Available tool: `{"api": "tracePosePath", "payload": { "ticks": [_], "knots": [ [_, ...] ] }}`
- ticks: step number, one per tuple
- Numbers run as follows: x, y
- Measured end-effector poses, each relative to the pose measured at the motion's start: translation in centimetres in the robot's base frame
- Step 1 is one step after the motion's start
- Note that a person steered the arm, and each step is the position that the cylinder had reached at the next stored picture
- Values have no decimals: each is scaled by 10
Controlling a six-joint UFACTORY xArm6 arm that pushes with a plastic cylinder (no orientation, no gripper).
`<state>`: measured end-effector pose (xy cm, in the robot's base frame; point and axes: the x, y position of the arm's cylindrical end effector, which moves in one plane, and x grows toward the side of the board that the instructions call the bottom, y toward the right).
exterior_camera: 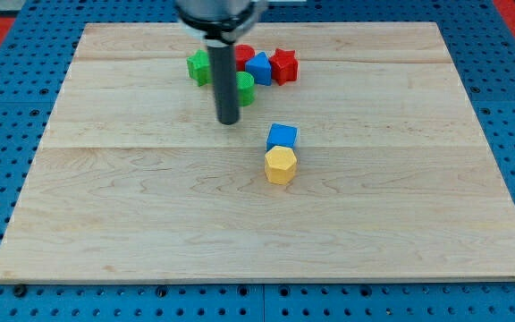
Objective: Nudge the blue cube left and down a bit
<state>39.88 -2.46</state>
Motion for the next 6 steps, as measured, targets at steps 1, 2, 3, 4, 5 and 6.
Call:
{"api": "tracePosePath", "payload": {
  "ticks": [1, 2, 3, 4, 5, 6],
  "knots": [
    [20, 43],
    [57, 68],
    [47, 78],
    [5, 92],
    [10, 131],
    [45, 129]
  ]
}}
